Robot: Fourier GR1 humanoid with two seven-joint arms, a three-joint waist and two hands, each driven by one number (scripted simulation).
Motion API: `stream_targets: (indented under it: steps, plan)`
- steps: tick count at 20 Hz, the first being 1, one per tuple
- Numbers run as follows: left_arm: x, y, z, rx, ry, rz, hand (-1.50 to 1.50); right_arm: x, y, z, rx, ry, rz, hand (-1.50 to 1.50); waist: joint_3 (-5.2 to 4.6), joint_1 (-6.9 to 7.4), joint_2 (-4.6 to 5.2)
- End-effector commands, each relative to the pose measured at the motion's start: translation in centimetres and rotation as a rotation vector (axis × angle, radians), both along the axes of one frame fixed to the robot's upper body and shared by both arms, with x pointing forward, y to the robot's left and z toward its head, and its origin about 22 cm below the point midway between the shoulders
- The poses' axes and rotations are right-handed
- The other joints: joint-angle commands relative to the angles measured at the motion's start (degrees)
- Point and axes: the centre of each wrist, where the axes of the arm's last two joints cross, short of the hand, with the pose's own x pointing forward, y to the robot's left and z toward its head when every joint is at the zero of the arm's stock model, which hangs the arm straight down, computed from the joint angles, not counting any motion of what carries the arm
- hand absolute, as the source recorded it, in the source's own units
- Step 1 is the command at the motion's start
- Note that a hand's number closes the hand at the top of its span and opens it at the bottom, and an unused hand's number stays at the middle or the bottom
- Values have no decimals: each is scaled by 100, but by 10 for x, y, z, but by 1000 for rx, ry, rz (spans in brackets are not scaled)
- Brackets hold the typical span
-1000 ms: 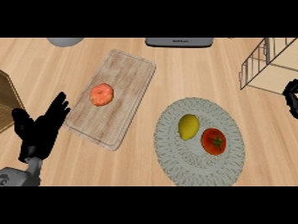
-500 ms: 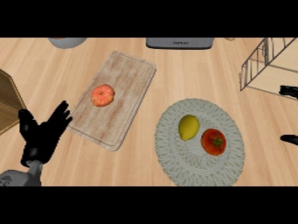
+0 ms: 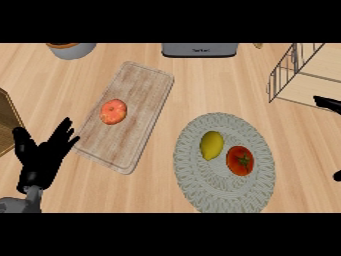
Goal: Pick the tomato from the placemat and place it in the tiered shelf
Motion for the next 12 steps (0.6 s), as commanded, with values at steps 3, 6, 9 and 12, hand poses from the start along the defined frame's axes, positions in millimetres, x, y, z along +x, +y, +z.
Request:
stream_targets:
  steps: [3, 6, 9, 12]
  plan:
    - [-14, 3, -8, 12, 33, 13, 0, -21, 52, 18, -72, 6, -5, -150, -25, -51, -3]
    - [0, 8, -4, 13, 32, 21, 0, -23, 94, 20, -86, 20, -43, -150, -26, -48, 6]
    - [10, -12, -1, -9, 25, 3, 0, -12, 100, 41, -178, 1, -115, -150, -24, -12, 20]
    - [0, 15, -7, -2, 21, 5, 0, -28, 117, 31, -214, 39, -145, -150, -23, -7, 21]
